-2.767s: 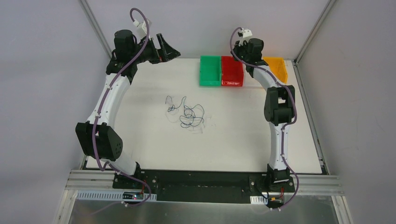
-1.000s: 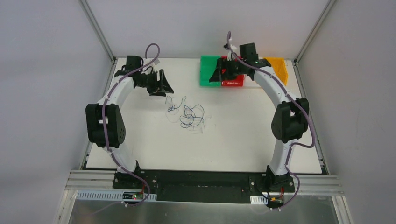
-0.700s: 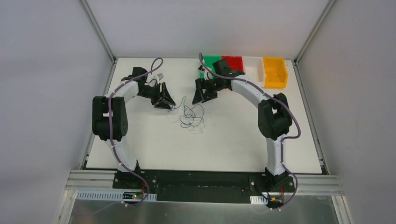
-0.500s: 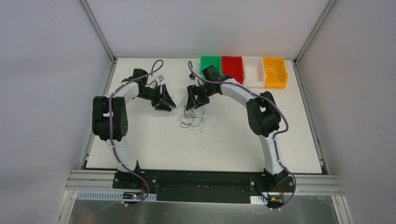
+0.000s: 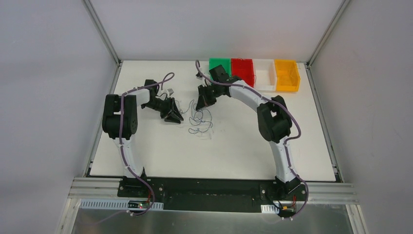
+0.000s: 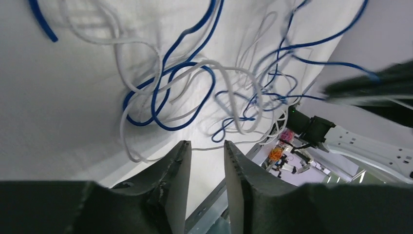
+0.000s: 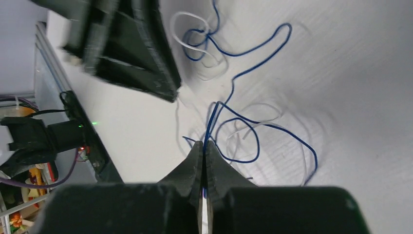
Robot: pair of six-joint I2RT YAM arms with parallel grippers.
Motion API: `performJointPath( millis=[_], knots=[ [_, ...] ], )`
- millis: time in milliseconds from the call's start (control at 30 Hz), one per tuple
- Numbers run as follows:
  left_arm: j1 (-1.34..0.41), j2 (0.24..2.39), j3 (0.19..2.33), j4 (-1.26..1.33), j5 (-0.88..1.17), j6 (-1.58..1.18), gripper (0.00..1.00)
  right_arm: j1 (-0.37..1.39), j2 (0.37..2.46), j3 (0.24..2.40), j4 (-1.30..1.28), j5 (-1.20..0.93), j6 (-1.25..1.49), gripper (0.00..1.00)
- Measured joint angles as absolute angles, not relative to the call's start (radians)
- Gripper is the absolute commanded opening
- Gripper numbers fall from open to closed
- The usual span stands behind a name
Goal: Untangle the cables
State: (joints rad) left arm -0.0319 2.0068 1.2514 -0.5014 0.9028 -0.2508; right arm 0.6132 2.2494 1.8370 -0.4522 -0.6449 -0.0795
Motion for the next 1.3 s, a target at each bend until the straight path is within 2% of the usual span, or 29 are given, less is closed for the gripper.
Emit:
performJointPath(
  millis=[267,300,567,1000,1233,1267,1300],
  knots=[
    [-0.018,2.000,1.193,-0.522,0.831,-0.237,0.01,0.548,1.946,1.835,-0.407,-0.664,-0.035,0.00],
    [-0.012,1.995,1.184,-0.532,0.820,-0.229,0.00,0.537,1.907,1.840,-0.395,-0.665,-0.031,0.00],
    [0.058,1.937,1.130,-0.614,0.738,-0.168,0.00,0.469,1.769,1.959,-0.302,-0.659,0.032,0.00],
    [0.183,1.918,1.105,-0.721,0.669,-0.100,0.00,0.402,1.766,2.172,-0.161,-0.513,0.065,0.00],
    [0.236,1.906,1.098,-0.759,0.646,-0.063,0.00,0.365,1.758,2.262,-0.064,-0.529,0.132,0.00],
    [0.236,1.900,1.097,-0.758,0.645,-0.054,0.02,0.367,1.758,2.260,-0.060,-0.543,0.139,0.00],
    [0.236,1.892,1.097,-0.757,0.644,-0.041,0.11,0.368,1.758,2.252,-0.056,-0.561,0.148,0.00]
  ],
)
